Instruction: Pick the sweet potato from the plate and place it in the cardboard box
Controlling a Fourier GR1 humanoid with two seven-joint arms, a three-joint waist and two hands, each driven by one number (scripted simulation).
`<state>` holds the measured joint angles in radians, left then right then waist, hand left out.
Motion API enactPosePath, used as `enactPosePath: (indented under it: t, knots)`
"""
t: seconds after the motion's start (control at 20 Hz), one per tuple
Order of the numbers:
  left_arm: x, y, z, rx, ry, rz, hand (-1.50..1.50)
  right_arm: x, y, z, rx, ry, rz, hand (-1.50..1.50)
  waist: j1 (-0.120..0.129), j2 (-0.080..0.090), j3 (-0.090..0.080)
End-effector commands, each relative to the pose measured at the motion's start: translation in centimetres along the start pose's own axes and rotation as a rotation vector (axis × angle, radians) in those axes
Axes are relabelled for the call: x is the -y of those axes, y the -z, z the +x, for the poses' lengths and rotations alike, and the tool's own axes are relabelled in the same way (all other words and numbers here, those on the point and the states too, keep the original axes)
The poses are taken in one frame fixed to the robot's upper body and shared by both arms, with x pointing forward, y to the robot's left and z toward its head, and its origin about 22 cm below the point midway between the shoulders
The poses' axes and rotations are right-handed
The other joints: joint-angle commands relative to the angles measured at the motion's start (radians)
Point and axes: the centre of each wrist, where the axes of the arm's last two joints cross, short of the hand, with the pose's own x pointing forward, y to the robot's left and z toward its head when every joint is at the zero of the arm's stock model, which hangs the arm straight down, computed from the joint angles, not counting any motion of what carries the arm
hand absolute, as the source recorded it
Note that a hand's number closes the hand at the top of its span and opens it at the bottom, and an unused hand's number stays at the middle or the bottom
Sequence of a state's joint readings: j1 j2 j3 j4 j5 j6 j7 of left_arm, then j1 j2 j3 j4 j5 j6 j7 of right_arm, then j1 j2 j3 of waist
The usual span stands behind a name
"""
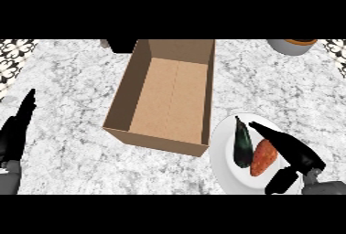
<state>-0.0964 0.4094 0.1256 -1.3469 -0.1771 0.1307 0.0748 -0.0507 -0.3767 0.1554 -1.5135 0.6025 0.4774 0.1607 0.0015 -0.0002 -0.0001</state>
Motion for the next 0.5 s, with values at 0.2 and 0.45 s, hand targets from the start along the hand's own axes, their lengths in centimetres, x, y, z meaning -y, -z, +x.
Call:
enactPosePath:
  t: [0.2,0.45]
  knots:
    - [0.8,0.1,0.6,-0.008,-0.007,-0.008,0.00,-2.0,2.7,0.1,-0.001,-0.099,-0.183,1.50,0.003,0.001,0.001]
    - [1.2,0.4,-1.0,-0.017,-0.009,-0.014,0.00,-2.0,3.6,-0.1,0.000,-0.157,-0.279,1.50,0.000,0.001,0.000]
